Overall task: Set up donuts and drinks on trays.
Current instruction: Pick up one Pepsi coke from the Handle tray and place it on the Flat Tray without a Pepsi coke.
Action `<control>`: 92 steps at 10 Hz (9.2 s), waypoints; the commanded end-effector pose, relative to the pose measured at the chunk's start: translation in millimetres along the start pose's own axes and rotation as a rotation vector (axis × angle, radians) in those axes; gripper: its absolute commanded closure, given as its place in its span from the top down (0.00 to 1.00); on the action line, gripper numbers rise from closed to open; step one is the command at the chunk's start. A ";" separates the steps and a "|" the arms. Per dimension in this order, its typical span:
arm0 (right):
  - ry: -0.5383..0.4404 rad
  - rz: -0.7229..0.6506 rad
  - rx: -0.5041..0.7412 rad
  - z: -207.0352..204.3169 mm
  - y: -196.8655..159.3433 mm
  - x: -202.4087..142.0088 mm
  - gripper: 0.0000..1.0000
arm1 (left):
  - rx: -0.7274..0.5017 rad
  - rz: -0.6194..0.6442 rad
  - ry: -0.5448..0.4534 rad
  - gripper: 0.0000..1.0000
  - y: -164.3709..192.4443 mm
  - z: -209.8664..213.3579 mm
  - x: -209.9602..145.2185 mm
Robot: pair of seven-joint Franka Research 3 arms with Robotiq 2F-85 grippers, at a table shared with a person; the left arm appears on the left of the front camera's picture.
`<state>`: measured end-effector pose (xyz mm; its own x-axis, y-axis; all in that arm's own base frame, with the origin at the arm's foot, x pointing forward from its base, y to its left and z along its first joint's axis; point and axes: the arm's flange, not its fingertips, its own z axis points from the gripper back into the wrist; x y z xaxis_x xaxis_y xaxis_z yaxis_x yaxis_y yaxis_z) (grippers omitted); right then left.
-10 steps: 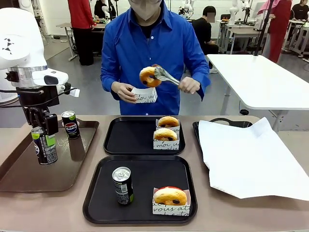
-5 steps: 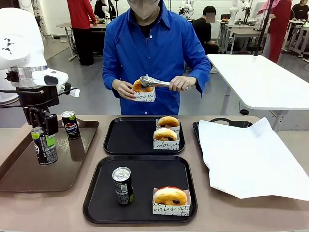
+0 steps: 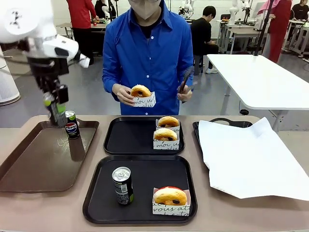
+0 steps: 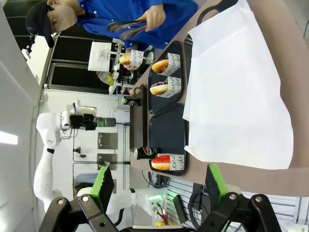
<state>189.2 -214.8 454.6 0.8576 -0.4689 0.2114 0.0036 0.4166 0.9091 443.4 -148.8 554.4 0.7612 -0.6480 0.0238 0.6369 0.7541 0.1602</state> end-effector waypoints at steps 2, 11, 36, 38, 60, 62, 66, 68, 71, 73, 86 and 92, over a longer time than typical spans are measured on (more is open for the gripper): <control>-0.011 0.014 0.029 0.6 0.0 2.9 1.00 | -0.033 0.030 -0.026 0.58 26.9 -2.1 48.0; -0.011 0.014 0.029 0.6 0.0 2.9 1.00 | -0.226 -0.157 0.093 0.58 -56.5 -49.7 -64.5; -0.011 0.014 0.029 0.6 0.0 2.9 1.00 | -0.114 -0.222 -0.137 0.58 16.0 -64.4 145.9; -0.011 0.014 0.029 0.6 0.0 2.9 1.00 | -0.063 -0.300 -0.093 0.58 -7.9 -81.6 171.4; -0.011 0.014 0.029 0.6 0.0 2.9 1.00 | 0.003 -0.141 -0.132 1.00 -94.7 -115.9 101.1; -0.011 0.014 0.029 0.6 0.0 2.9 1.00 | -0.030 -0.136 -0.121 1.00 -89.9 -118.1 102.4; -0.011 0.014 0.029 0.6 0.0 2.9 1.00 | -0.040 -0.130 -0.106 1.00 -89.5 -115.4 101.7; -0.011 0.014 0.029 0.6 0.0 2.9 1.00 | -0.040 -0.130 -0.106 1.00 -89.5 -115.4 101.7; -0.011 0.014 0.029 0.6 0.0 2.9 1.00 | -0.040 -0.130 -0.106 1.00 -89.5 -115.4 101.7; -0.011 0.014 0.029 0.6 0.0 2.9 1.00 | -0.046 -0.119 -0.096 1.00 -91.7 -116.2 102.3; -0.011 0.014 0.029 0.6 0.0 2.9 1.00 | -0.999 0.576 -0.835 1.00 47.4 -30.7 -290.9; -0.011 0.014 0.029 0.6 0.0 2.9 1.00 | -1.075 0.806 -0.632 1.00 103.4 -98.7 -304.8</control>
<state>189.4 -215.0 454.2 0.8585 -0.4679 0.2099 0.0042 0.4157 0.9095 283.3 122.5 467.4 0.9552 0.2371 0.1770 0.0382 0.4946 -0.8683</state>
